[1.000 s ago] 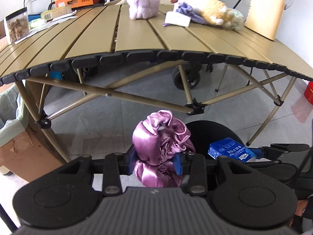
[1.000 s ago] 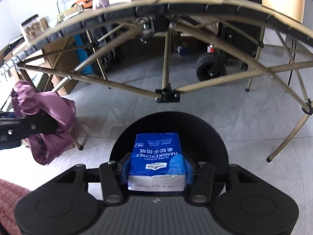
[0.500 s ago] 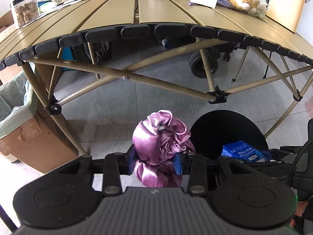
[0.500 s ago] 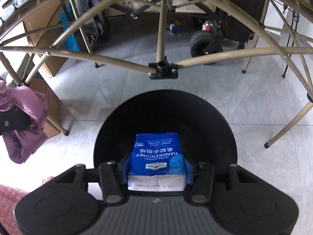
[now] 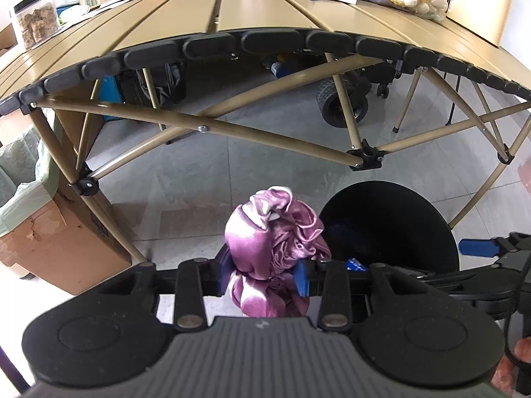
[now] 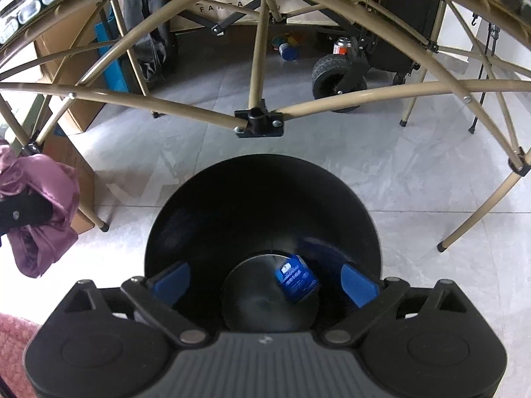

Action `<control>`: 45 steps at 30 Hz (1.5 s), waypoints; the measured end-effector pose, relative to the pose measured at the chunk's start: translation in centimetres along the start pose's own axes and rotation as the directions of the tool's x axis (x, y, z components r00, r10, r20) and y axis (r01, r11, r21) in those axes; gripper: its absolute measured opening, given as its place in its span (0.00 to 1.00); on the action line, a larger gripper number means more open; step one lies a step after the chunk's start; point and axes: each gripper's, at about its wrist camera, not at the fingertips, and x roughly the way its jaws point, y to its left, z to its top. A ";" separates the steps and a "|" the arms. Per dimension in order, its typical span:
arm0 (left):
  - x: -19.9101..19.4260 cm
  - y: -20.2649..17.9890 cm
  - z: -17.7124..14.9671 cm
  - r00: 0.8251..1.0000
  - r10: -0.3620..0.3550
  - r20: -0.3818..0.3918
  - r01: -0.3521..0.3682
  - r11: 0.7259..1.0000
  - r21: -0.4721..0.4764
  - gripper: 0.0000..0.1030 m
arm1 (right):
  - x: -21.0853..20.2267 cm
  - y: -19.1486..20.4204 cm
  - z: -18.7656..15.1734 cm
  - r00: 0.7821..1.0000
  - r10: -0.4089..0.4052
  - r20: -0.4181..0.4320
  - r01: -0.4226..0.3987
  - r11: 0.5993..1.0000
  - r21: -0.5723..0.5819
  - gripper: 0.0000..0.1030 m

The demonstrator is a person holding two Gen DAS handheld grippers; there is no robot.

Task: Collect trash
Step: 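Open the right tool to drop the tissue pack into the bin, then lower the left tool into the bin and open it to drop the scrunchie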

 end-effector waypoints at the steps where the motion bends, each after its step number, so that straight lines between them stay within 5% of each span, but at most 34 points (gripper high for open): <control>1: 0.1 -0.1 0.0 1.000 -0.001 -0.002 0.001 1.000 0.003 0.37 | -0.3 -0.2 0.0 1.000 -0.006 0.005 0.006 1.000 -0.002 0.99; 25: 3.2 -11.5 1.2 0.991 -0.113 -0.072 0.119 0.989 0.087 0.37 | -8.6 -12.6 -0.4 0.971 -0.166 0.169 0.128 0.968 0.218 1.00; 45: 6.8 -15.4 0.9 0.983 -0.105 -0.149 0.111 0.993 0.037 0.43 | -8.7 -14.4 -0.5 0.966 -0.208 0.152 0.163 0.950 0.266 1.00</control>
